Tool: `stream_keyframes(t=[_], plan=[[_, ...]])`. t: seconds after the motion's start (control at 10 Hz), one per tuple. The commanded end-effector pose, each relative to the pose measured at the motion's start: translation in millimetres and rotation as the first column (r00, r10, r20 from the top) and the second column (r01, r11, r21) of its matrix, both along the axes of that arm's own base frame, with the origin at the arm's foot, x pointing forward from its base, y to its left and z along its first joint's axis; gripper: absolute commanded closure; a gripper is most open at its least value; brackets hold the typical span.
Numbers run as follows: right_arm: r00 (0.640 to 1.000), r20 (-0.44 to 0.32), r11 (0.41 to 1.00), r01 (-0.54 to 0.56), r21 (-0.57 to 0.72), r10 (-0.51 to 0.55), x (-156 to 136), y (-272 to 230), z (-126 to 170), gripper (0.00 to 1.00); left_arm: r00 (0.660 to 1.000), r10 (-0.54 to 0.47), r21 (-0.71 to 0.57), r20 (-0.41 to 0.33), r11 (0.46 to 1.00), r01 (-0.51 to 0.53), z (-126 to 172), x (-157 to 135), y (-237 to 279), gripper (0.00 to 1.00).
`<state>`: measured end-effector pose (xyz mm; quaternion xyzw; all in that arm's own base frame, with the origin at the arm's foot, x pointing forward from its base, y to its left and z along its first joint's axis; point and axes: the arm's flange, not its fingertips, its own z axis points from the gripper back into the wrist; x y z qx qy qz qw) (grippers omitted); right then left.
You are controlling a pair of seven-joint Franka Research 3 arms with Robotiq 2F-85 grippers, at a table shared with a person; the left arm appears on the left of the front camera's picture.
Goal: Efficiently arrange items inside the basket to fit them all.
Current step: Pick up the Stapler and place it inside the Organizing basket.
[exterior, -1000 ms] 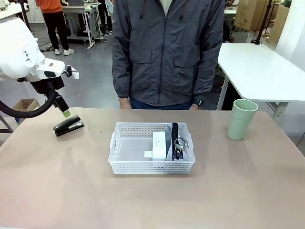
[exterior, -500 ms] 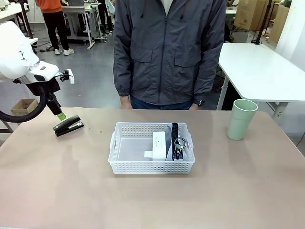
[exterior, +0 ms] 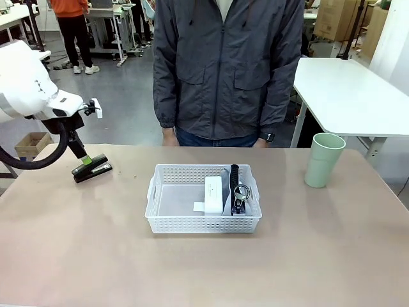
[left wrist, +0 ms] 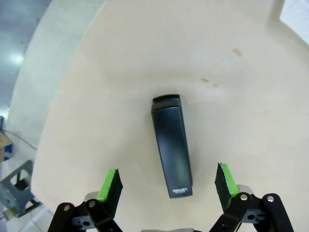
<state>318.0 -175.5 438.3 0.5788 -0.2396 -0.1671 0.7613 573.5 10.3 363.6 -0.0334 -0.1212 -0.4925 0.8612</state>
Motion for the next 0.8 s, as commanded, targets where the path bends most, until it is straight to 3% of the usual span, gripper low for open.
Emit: stream_keyframes(t=[0.0, 0.3, 0.7], plan=[[1.0, 0.009, 1.0, -0.003, 0.003, 0.003, -0.9, -0.4, 0.6, 0.0, 0.999, -0.044, 0.006, -0.023, 0.999, 0.045, -25.3, 1.1, -1.0, 0.0], [1.0, 0.009, 1.0, -0.003, 0.003, 0.003, -0.9, -0.4, 0.6, 0.0, 0.999, -0.037, 0.049, -0.026, 0.998, 0.039, -56.5, 8.3, -10.9, 0.0], [1.0, 0.009, 1.0, -0.003, 0.003, 0.003, -0.9, -0.4, 0.6, 0.0, 0.998, -0.034, 0.082, -0.05, 0.996, 0.038, -63.1, 11.2, -12.5, 0.0]])
